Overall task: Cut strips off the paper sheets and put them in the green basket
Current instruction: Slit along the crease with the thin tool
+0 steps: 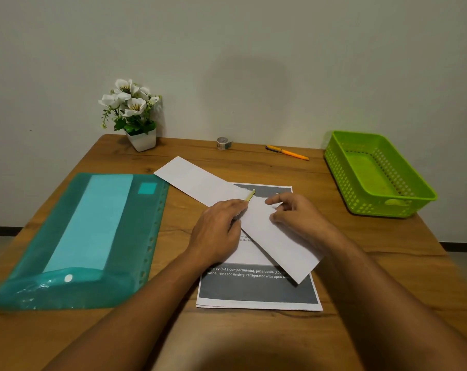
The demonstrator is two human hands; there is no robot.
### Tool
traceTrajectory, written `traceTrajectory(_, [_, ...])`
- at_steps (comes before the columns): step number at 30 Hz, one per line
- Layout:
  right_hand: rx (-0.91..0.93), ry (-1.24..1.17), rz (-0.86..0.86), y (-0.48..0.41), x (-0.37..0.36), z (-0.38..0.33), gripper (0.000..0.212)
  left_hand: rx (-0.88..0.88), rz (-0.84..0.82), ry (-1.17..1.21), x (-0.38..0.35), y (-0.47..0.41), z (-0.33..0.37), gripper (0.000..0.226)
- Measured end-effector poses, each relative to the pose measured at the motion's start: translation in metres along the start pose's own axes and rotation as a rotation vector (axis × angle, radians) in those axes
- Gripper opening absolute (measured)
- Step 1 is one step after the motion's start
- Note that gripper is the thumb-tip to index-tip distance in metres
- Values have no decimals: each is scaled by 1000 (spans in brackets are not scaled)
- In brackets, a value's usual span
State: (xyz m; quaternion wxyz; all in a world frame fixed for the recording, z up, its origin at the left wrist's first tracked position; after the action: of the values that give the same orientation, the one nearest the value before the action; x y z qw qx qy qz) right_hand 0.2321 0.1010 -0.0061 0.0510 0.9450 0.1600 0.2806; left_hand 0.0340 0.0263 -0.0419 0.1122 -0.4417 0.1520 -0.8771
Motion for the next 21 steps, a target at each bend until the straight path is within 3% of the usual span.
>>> traceTrajectory(6, [-75,-88,-39,-11,-7,-1,28,-34,34,0,2,2,4,40])
traceTrajectory(15, [-135,-94,-28,-32,-22,-12,42,-102,40,4,3,5,7,38])
traceTrajectory(21, [-175,29,-171,-29,-1,-4,57,-88,60,-56,2,4,7,34])
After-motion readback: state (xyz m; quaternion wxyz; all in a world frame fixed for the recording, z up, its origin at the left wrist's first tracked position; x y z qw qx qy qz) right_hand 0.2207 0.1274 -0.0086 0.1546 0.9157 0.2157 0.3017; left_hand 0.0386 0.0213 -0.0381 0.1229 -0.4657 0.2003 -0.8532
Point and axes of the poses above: each hand's wrist, its own y-axis away from the middle knuckle, its own x-axis out of the back of the hand, z = x × y, the point moved 2 cm from there along -y, towards the middle knuckle, and after that the axes turned 5 degrees about z, right-handed, at the moved point
